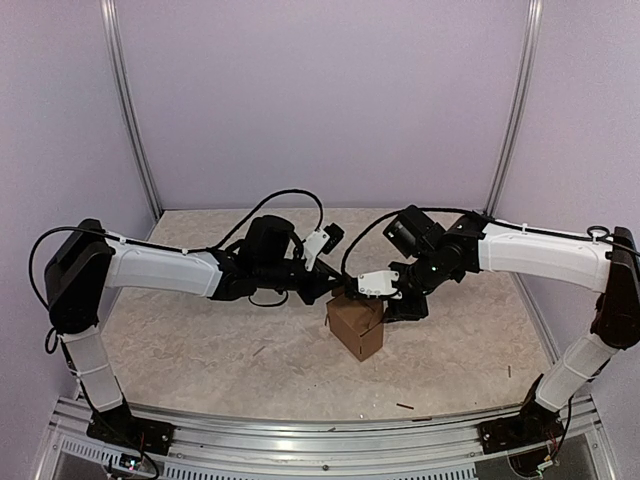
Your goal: Fold the paper box
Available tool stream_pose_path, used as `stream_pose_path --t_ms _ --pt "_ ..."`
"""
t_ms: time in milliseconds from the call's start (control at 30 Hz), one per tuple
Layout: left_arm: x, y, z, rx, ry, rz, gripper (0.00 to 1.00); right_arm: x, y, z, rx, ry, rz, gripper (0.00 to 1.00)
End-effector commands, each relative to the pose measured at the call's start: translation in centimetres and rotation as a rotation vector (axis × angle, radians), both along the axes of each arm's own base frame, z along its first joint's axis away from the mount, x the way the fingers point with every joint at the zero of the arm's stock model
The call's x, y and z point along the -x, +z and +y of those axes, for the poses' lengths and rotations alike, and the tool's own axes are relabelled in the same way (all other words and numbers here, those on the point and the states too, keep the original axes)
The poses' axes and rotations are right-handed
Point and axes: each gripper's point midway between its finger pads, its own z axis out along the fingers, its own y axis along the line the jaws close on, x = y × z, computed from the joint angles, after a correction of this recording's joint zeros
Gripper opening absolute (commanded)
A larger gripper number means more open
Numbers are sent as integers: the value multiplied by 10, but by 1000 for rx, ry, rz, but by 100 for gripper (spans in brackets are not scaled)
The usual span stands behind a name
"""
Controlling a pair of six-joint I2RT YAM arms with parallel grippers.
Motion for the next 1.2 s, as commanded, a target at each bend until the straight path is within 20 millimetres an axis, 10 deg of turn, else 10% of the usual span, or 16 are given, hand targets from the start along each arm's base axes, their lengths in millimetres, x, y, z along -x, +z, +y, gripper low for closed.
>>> stream_pose_path --t_ms 0,667,900,1167 --pt "10 8 -2 -5 -5 38 5 1 -10 -2 20 -11 10 50" --pt "18 10 40 -144 192 46 57 14 -6 -23 14 7 15 54" --pt "52 -9 77 -146 242 87 62 11 55 -40 -124 12 -2 65" --pt "58 -36 66 -90 300 182 56 -24 92 11 -307 -75 83 68"
